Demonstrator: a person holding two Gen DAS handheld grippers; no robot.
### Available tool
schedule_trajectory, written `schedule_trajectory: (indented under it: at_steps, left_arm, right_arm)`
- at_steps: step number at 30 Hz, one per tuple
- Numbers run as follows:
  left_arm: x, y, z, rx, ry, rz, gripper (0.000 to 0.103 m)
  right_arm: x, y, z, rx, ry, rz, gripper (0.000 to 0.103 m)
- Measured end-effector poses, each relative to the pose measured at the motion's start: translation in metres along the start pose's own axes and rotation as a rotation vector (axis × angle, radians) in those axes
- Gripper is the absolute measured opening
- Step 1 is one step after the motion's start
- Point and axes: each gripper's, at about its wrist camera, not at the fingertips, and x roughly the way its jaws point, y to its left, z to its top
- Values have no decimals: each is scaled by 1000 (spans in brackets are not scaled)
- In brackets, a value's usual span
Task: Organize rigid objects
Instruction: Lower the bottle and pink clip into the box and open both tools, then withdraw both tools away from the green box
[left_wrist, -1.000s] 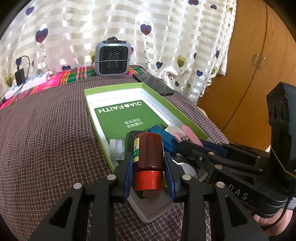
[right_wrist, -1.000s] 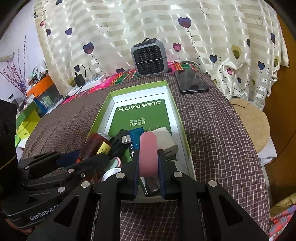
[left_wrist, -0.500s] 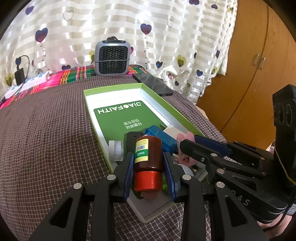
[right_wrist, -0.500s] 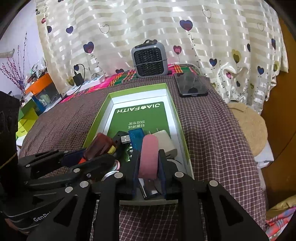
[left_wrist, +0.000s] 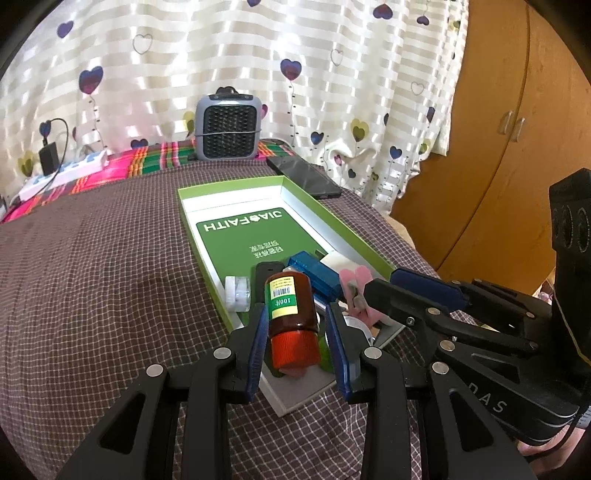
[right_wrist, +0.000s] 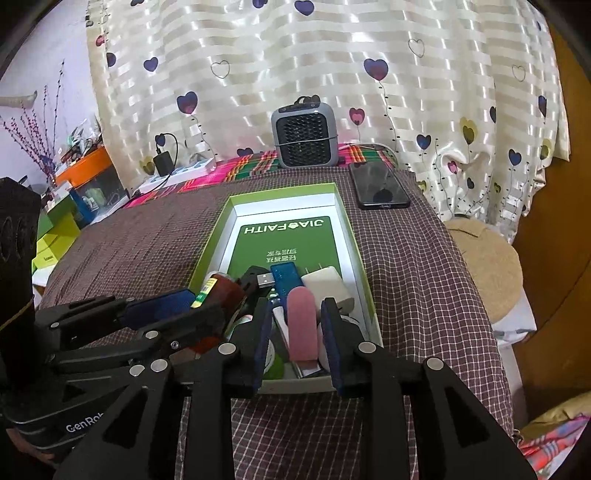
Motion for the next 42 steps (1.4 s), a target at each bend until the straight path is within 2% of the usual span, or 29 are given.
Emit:
schedule_trajectory:
  at_steps: [11, 21, 31, 42]
  left_arm:
    - [-18, -5, -10, 7, -7, 10, 31]
    - [-30, -10, -32, 13, 17, 52, 31]
    - [-20, -13, -52, 15, 76, 74, 31]
    - [-1, -11, -59, 15, 132, 108, 31]
  right_arm:
    - [-15, 11, -6, -33, -7, 0, 29]
    - [-25, 22, -24, -69, 2, 4, 29]
    - [-19, 23, -43, -89, 49, -17, 29]
    - [-5, 20, -53, -105, 96, -53, 29]
